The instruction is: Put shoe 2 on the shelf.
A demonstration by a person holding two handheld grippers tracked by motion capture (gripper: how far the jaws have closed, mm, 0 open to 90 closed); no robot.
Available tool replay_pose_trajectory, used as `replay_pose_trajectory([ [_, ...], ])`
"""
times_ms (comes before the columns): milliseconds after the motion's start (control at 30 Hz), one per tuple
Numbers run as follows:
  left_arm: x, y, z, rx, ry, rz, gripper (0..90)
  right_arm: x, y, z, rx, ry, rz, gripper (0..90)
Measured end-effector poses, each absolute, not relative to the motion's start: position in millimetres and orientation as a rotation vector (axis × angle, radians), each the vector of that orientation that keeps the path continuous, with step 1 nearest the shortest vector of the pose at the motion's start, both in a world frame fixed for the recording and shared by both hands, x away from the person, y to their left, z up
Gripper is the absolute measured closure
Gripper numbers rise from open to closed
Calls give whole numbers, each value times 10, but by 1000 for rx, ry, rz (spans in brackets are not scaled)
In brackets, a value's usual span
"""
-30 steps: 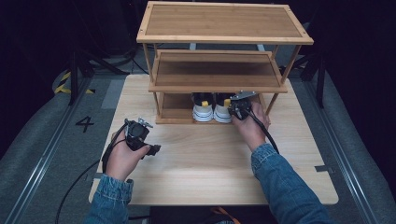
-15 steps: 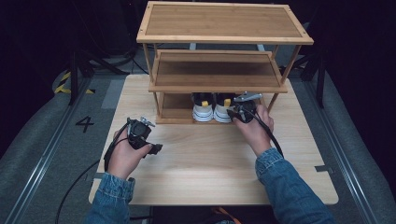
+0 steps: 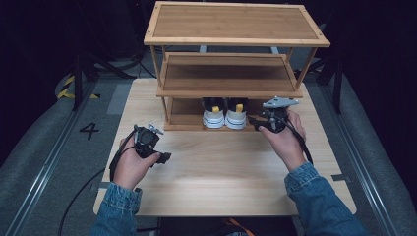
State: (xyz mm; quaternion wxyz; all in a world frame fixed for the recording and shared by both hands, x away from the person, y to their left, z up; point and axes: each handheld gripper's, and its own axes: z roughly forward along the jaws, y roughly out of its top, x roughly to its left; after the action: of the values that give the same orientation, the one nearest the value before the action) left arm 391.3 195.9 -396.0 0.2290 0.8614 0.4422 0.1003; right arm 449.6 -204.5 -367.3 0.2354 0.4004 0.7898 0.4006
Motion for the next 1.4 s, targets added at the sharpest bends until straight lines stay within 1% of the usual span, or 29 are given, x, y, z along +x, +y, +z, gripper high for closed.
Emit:
replay_pose_trajectory([
  [400, 3892, 2010, -3997, 2377, 1214, 254, 282, 4292, -2438, -3649, 1158, 2189, 1095, 489],
  [667, 3925, 2136, -4055, 2395, 1180, 239, 258, 4235, -2827, -3720, 1181, 2219, 1067, 445],
  [733, 3936, 2167, -4064, 2400, 1185, 237, 255, 4213, -2959, -3751, 1176, 2245, 1066, 423],
  [833, 3968, 2213, -4074, 2416, 1179, 241, 251, 4183, -3140, -3803, 1195, 2242, 1076, 421],
  [967, 4003, 2268, -4115, 2421, 1193, 192, 239, 4178, -3370, -3899, 1192, 2280, 1049, 413],
  [1033, 4031, 2304, -4144, 2426, 1190, 170, 211, 4188, -3452, -3939, 1188, 2297, 1020, 387],
  [1200, 4080, 2378, -4204, 2419, 1212, 158, 213, 4196, -3618, -4109, 1157, 2379, 1017, 378],
  [1333, 4099, 2409, -4249, 2420, 1223, 134, 213, 4211, -3704, -4285, 1096, 2439, 953, 318],
  [1400, 4110, 2426, -4275, 2418, 1225, 124, 211, 4226, -3756, -4382, 1085, 2424, 979, 261],
])
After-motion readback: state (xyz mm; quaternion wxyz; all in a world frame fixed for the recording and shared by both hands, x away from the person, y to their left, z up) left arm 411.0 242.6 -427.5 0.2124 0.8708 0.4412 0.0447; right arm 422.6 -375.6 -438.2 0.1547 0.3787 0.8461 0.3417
